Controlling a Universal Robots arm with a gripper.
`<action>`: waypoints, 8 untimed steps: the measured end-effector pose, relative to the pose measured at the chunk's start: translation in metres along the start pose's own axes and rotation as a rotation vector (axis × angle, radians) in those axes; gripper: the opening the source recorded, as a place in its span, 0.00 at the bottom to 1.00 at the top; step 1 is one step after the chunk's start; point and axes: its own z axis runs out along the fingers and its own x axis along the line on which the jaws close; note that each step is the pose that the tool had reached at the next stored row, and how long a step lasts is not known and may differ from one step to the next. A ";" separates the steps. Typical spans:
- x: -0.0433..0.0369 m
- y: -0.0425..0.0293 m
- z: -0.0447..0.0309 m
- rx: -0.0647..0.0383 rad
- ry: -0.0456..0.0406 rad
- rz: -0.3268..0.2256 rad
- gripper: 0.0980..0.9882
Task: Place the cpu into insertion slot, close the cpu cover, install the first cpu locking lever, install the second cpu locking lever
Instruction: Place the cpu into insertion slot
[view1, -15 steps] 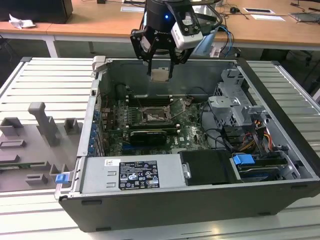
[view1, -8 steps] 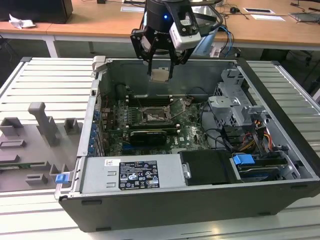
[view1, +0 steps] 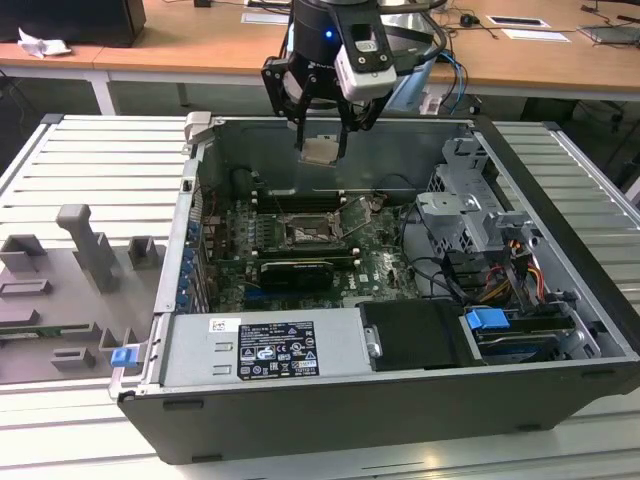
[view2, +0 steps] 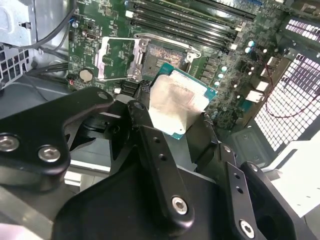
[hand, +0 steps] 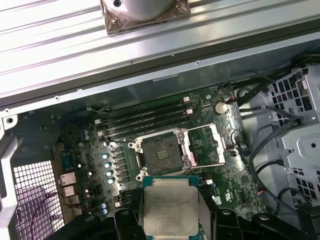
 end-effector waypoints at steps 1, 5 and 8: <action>0.0000 0.0000 0.0000 0.000 -0.0003 0.003 0.49; 0.0000 0.0000 0.0000 0.000 -0.0022 0.027 0.49; 0.0000 0.0000 0.0000 -0.001 -0.0043 0.051 0.49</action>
